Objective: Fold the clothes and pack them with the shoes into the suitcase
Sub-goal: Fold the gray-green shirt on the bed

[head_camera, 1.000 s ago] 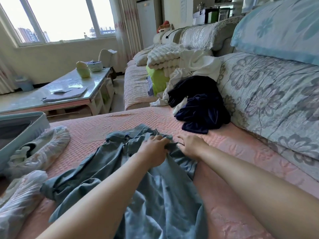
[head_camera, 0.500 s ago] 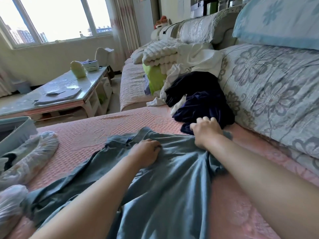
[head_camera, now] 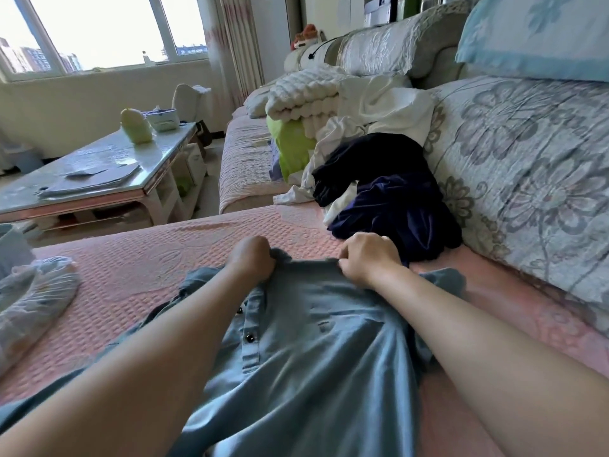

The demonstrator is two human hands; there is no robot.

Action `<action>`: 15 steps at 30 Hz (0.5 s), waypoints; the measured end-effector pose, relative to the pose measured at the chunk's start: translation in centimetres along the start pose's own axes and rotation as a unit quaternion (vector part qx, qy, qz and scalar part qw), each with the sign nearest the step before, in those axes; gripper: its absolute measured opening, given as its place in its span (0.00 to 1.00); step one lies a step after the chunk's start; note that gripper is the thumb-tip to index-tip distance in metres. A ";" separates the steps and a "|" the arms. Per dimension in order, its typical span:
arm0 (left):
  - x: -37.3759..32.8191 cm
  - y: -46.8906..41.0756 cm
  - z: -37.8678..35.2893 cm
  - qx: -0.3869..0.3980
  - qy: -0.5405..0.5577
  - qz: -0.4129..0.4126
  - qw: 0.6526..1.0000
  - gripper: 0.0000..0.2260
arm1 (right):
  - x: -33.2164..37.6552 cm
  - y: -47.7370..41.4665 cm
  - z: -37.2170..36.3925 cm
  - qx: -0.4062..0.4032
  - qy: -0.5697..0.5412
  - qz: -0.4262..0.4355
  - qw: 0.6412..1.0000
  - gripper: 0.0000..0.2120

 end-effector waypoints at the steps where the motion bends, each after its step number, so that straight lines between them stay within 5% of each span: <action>1: -0.2 -0.5 0.4 -0.023 0.054 0.015 0.998 0.08 | -0.1 -0.3 0.1 -0.034 -0.031 -0.030 0.998 0.10; 5: -2.0 -1.6 1.0 -0.090 0.218 0.025 0.971 0.11 | 0.4 -1.4 0.2 -0.135 -0.035 -0.085 0.987 0.10; 8: -2.8 -0.9 -0.5 0.083 0.225 -0.028 0.970 0.30 | 1.0 -1.4 -0.3 -0.072 -0.039 -0.088 0.993 0.14; 10: -2.4 -0.2 -1.4 0.159 0.106 -0.058 0.980 0.39 | 1.7 -0.9 -0.9 -0.049 0.003 -0.019 0.999 0.18; 13: -1.1 0.5 -1.2 0.115 0.108 -0.080 0.984 0.34 | 3.4 -0.5 -1.8 -0.047 0.024 0.138 0.989 0.25; 15: 0.4 1.1 -0.5 0.078 0.117 -0.077 0.987 0.30 | 4.5 -0.5 -2.0 0.068 0.006 0.158 0.985 0.26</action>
Point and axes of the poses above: each hand's wrist, its own y-axis away from the middle knuckle, its own z-axis out of the back of the hand, x = y × z, the point moved 1 cm from there along -y, towards the middle knuckle, and after that the axes turned 10 degrees about z, right-handed, at the moved point
